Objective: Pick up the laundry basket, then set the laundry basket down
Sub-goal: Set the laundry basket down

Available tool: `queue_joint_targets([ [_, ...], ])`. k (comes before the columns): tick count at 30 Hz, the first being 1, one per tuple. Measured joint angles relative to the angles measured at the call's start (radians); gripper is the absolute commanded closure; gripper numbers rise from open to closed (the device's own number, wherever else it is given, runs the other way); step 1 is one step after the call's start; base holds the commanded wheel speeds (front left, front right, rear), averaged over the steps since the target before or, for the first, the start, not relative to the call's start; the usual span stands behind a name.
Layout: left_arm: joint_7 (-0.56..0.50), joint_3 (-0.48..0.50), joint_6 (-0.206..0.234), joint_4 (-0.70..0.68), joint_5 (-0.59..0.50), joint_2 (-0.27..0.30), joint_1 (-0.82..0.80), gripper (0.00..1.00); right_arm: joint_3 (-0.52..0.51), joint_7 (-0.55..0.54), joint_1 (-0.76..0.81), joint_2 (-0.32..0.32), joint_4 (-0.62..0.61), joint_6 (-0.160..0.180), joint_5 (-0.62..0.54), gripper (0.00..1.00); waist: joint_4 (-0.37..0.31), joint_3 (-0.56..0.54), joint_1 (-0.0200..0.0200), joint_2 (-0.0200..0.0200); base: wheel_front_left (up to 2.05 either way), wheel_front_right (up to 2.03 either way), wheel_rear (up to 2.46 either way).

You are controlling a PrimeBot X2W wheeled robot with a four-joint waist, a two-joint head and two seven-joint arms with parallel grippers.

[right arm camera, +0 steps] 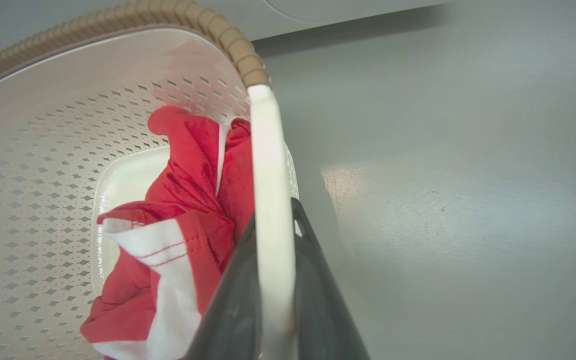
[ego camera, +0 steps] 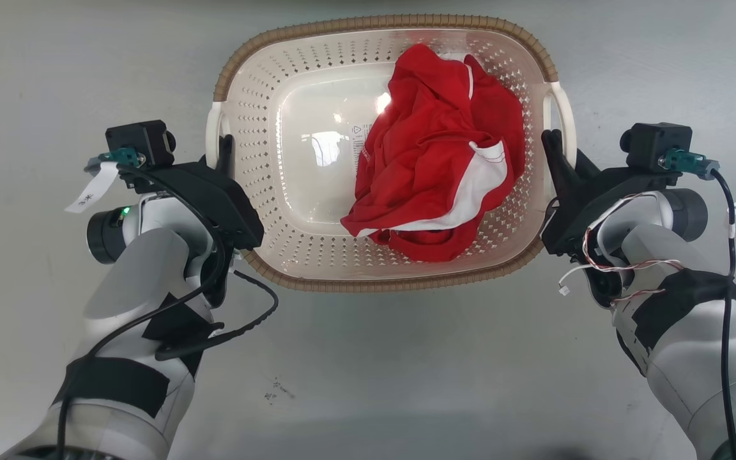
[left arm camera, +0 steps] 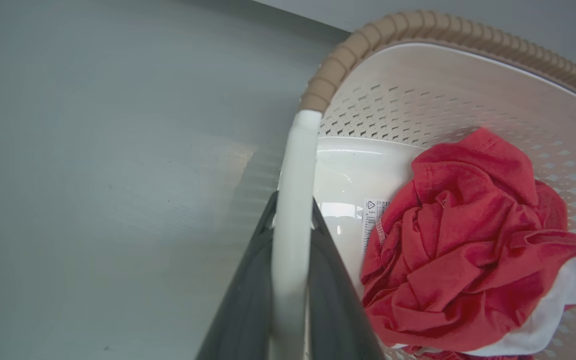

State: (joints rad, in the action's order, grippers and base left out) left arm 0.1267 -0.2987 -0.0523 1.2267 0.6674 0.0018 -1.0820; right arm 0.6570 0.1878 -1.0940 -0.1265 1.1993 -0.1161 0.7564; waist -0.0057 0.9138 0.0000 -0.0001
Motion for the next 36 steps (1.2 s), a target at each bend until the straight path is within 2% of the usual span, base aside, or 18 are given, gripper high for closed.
queue_joint_targets([
  [11,-0.002,0.001,-0.016,0.022,0.006,-0.001,-0.003,1.00,0.009,0.007,-0.001,0.011,0.019,0.000,0.000,1.00,0.004,-0.008,0.0001,0.0002,0.00,0.00,0.00],
  [12,-0.006,0.002,-0.019,0.023,0.007,-0.001,-0.003,0.77,0.009,0.007,-0.001,0.011,0.020,0.000,0.000,0.64,0.005,-0.009,0.0001,0.0001,0.00,0.00,0.00],
  [13,-0.012,0.002,-0.020,0.024,0.010,-0.001,-0.004,0.35,0.009,0.007,-0.001,0.013,0.021,0.000,0.000,0.00,0.005,-0.010,0.0000,0.0001,0.00,0.00,0.00],
  [14,-0.012,0.007,-0.027,0.025,0.017,-0.001,-0.004,0.00,0.012,0.007,-0.001,0.015,0.023,0.000,0.000,0.00,0.005,-0.011,0.0000,0.0001,0.00,0.00,0.00],
  [18,-0.028,0.018,-0.029,0.030,0.027,0.027,-0.009,0.00,0.023,0.009,-0.001,0.006,0.026,0.000,-0.004,0.00,0.007,-0.017,0.0000,0.0001,0.00,0.00,0.00],
  [28,-0.027,-0.007,-0.054,0.033,0.026,0.029,0.002,0.00,0.030,0.032,0.009,0.010,0.011,-0.004,-0.002,0.00,0.010,-0.066,0.0001,0.0001,0.00,0.00,0.00],
  [36,0.045,-0.064,-0.063,0.033,-0.015,0.031,0.057,0.00,0.025,0.053,0.062,-0.011,-0.007,-0.007,0.001,0.00,0.009,-0.142,0.0000,0.0001,0.00,0.00,0.00],
])
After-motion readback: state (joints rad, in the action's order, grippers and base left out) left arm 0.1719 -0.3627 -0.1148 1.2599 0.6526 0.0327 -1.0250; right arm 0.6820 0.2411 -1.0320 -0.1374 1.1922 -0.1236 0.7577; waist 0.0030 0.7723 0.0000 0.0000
